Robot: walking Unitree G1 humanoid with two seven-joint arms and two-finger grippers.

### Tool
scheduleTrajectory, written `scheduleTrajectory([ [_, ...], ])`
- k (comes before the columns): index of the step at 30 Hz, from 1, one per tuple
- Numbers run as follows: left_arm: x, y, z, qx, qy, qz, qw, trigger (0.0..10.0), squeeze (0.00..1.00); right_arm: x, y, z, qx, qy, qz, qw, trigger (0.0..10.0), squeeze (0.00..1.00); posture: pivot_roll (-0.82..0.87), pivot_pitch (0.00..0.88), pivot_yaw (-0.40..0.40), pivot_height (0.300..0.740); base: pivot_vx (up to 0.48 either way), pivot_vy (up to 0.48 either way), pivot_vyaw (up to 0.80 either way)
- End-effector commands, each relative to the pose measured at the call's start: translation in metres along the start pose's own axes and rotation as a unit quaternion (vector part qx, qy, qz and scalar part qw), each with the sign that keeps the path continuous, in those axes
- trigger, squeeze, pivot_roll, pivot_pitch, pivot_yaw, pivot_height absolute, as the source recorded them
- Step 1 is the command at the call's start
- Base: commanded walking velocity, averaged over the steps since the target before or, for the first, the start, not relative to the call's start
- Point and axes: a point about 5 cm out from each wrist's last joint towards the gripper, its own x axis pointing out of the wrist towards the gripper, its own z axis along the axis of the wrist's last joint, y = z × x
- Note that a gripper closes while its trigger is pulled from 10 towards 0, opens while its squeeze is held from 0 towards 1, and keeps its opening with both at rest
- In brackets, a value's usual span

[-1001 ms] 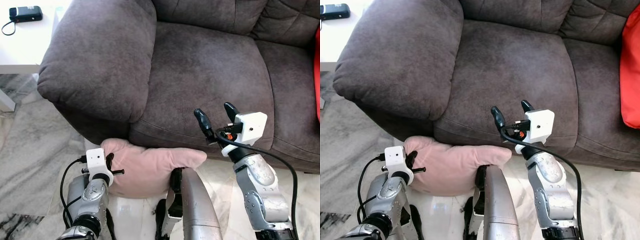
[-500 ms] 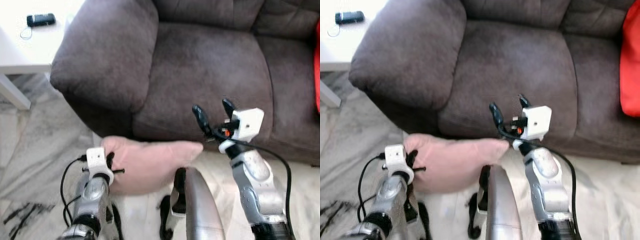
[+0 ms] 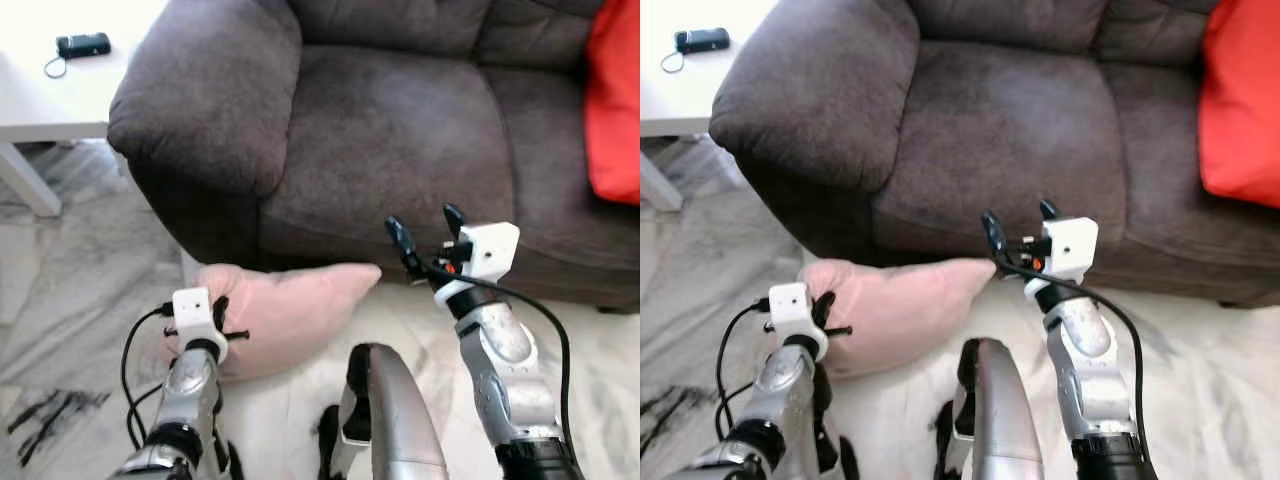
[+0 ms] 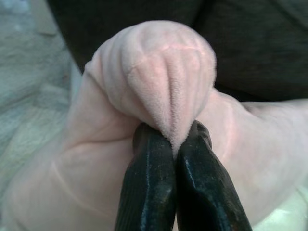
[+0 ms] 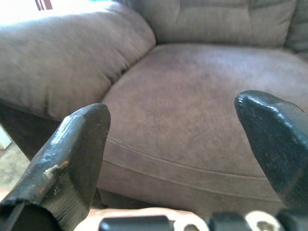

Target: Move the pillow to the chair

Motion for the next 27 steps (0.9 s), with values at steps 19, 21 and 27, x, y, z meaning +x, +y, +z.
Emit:
scheduleTrajectory([
  [19, 0.001, 0.005, 0.040, 0.064, -0.096, -0.046, 0.992, 10.0, 0.00, 0.009, -0.001, -0.027, 0.009, 0.022, -0.029, 0.999, 10.0, 0.00, 0.04, 0.085, -0.049, 0.514, 0.000, 0.000, 0.00],
  [21, -0.002, 0.004, 0.041, 0.075, -0.102, -0.055, 0.990, 10.0, 0.00, 0.009, -0.001, -0.028, 0.008, 0.022, -0.028, 0.999, 10.0, 0.00, 0.04, 0.082, -0.044, 0.514, 0.000, 0.000, 0.00],
  [27, -0.009, 0.004, 0.063, 0.071, -0.152, -0.041, 0.985, 10.0, 0.00, 0.011, -0.001, -0.030, 0.015, 0.015, -0.036, 0.999, 10.0, 0.00, 0.05, 0.067, -0.032, 0.514, 0.000, 0.000, 0.00],
])
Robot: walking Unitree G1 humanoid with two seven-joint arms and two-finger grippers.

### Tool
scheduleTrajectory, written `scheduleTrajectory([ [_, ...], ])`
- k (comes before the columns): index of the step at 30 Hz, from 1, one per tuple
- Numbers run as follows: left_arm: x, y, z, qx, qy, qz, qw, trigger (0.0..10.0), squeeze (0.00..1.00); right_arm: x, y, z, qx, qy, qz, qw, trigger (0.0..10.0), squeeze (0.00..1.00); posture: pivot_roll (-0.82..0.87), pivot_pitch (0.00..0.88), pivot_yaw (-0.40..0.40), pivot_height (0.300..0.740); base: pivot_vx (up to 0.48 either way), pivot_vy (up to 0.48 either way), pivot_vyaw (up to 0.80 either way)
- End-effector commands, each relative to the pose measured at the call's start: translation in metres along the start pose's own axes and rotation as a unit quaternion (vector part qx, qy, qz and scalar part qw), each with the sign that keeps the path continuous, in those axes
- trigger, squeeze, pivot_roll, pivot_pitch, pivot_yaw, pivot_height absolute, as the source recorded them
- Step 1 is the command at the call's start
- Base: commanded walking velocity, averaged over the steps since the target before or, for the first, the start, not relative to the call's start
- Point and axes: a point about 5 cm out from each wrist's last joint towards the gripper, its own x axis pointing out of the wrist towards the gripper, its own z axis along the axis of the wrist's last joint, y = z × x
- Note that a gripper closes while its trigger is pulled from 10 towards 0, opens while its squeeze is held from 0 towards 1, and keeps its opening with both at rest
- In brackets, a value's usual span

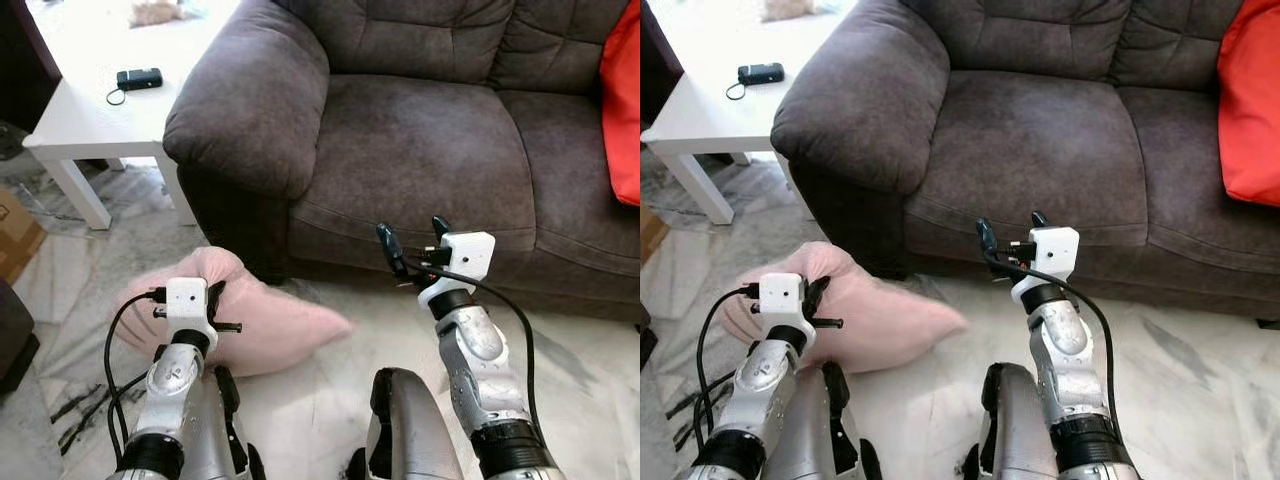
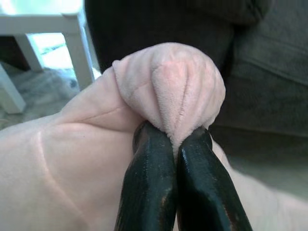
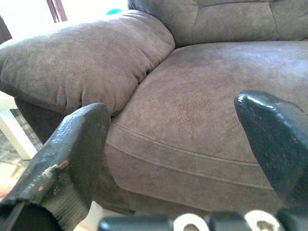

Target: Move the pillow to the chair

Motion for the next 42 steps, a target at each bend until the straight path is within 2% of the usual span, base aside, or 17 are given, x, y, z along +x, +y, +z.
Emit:
scheduleTrajectory([
  [1, 0.008, -0.002, 0.026, 0.004, -0.059, -0.003, 0.998, 10.0, 0.00, 0.001, -0.001, 0.001, 0.000, -0.005, -0.005, 1.000, 10.0, 0.00, 0.05, 0.067, -0.032, 0.514, 0.000, 0.000, 0.00],
  [10, 0.012, -0.003, 0.045, 0.007, -0.081, -0.002, 0.997, 10.0, 0.00, 0.003, 0.000, 0.000, 0.002, -0.014, -0.009, 1.000, 10.0, 0.00, 0.06, 0.049, -0.026, 0.514, 0.000, 0.000, 0.00],
  [39, 0.009, -0.005, 0.042, 0.011, -0.060, -0.010, 0.998, 10.0, 0.00, 0.010, -0.004, 0.000, -0.004, -0.019, -0.014, 1.000, 10.0, 0.00, 0.05, 0.012, -0.025, 0.514, 0.000, 0.000, 0.00],
  [42, 0.009, -0.005, 0.042, 0.011, -0.059, -0.012, 0.998, 10.0, 0.00, 0.010, -0.003, 0.000, -0.002, -0.021, -0.014, 1.000, 10.0, 0.00, 0.05, 0.008, -0.019, 0.531, 0.000, 0.000, 0.00],
])
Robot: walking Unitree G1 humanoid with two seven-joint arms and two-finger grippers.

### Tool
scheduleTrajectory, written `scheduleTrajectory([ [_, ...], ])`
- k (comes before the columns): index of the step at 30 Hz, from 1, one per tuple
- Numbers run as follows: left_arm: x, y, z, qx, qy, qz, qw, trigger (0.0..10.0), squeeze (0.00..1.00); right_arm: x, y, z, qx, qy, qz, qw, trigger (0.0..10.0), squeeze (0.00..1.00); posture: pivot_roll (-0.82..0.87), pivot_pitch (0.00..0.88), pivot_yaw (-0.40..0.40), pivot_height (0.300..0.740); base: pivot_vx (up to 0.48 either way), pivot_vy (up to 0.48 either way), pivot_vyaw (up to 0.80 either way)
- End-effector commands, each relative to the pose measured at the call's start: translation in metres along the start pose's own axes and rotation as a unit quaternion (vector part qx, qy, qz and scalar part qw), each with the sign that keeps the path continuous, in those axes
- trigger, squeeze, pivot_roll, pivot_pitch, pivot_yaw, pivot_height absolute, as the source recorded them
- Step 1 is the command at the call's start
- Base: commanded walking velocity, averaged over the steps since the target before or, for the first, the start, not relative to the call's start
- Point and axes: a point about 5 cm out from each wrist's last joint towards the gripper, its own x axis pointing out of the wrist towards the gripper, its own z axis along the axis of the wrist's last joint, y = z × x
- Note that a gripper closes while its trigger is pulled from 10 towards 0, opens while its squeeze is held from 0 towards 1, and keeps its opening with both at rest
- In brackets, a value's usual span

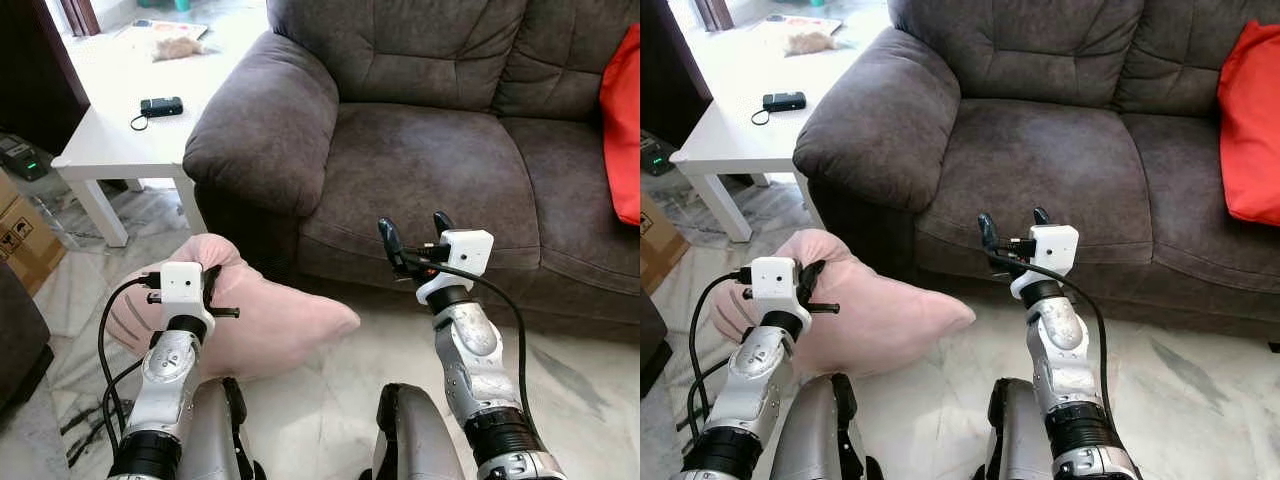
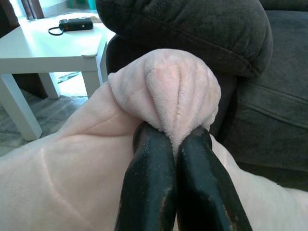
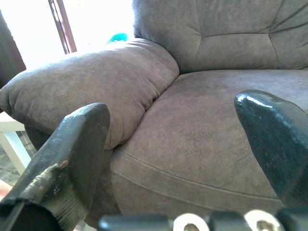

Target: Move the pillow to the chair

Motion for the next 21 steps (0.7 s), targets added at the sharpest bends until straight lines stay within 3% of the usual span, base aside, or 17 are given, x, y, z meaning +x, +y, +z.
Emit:
scheduleTrajectory([
  [1, 0.0055, -0.0034, 0.0234, 0.010, -0.050, -0.013, 0.999, 10.0, 0.00, 0.0018, -0.0013, 0.0004, 0.000, -0.003, -0.007, 1.000, 10.0, 0.00, 0.05, 0.009, -0.018, 0.539, 0.000, 0.000, 0.00],
  [21, 0.0049, -0.0026, 0.0224, 0.013, -0.042, -0.014, 0.999, 10.0, 0.00, 0.0013, 0.0014, -0.0029, 0.005, -0.001, -0.009, 1.000, 10.0, 0.00, 0.07, 0.047, -0.017, 0.652, 0.000, 0.000, 0.00],
])
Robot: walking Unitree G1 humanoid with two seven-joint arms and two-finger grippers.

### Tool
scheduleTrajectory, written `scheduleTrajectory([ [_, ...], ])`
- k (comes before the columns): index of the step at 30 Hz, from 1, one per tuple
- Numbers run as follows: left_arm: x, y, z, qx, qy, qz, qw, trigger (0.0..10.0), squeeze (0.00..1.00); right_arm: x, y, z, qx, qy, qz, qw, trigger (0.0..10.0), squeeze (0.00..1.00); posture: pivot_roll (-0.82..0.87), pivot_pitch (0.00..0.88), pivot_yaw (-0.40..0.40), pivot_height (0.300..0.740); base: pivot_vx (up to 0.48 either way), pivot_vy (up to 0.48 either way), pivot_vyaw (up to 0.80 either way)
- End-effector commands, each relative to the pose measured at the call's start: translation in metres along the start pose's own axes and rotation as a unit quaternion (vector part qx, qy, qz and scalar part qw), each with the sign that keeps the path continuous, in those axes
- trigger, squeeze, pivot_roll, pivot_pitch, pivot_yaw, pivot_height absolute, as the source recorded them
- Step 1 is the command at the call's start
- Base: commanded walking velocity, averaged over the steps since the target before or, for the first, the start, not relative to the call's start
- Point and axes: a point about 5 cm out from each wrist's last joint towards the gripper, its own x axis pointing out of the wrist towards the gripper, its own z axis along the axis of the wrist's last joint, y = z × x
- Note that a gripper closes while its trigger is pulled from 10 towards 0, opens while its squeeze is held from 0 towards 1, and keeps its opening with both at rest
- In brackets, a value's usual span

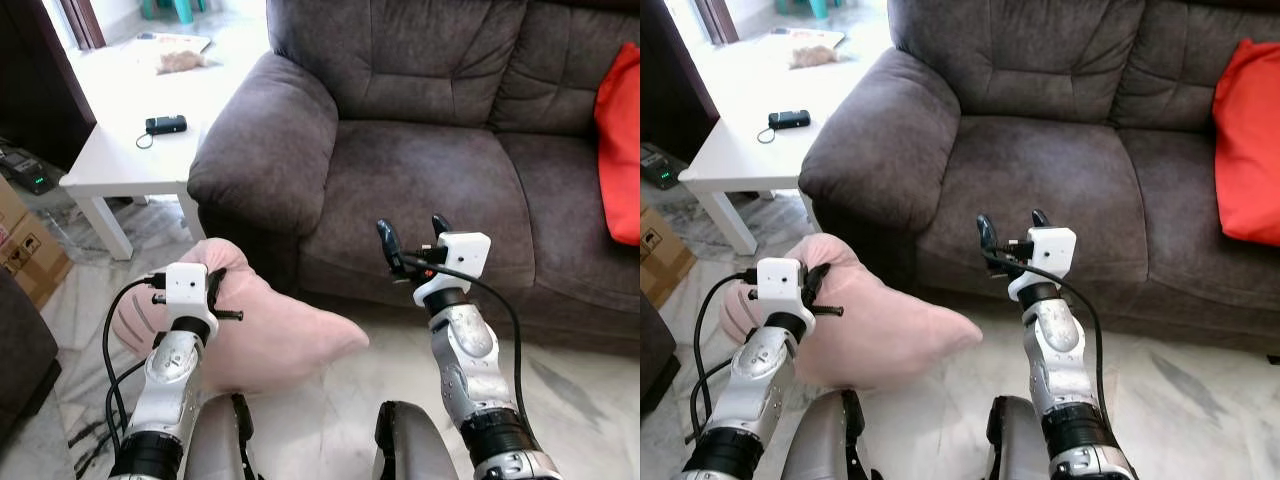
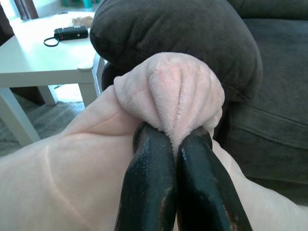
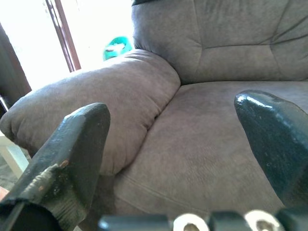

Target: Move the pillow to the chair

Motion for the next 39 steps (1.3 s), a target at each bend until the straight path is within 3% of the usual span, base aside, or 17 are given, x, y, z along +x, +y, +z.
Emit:
scheduleTrajectory([
  [1, 0.0045, 0.0017, 0.0252, 0.010, -0.054, -0.002, 0.998, 10.0, 0.00, 0.0016, -0.0009, 0.0003, 0.001, -0.001, -0.004, 1.000, 10.0, 0.00, 0.07, 0.048, -0.017, 0.662, 0.000, 0.000, 0.00],
  [11, 0.0048, 0.0033, 0.0291, 0.012, -0.059, -0.006, 0.998, 10.0, 0.00, 0.0027, 0.0013, 0.0009, 0.006, -0.005, -0.003, 1.000, 10.0, 0.00, 0.07, 0.053, -0.012, 0.740, 0.000, 0.000, 0.00],
  [39, 0.0042, -0.0017, 0.0321, 0.001, -0.061, -0.019, 0.998, 10.0, 0.00, 0.0025, 0.0005, 0.0000, 0.012, -0.008, -0.003, 1.000, 10.0, 0.00, 0.07, 0.037, -0.008, 0.740, 0.000, 0.000, 0.00],
])
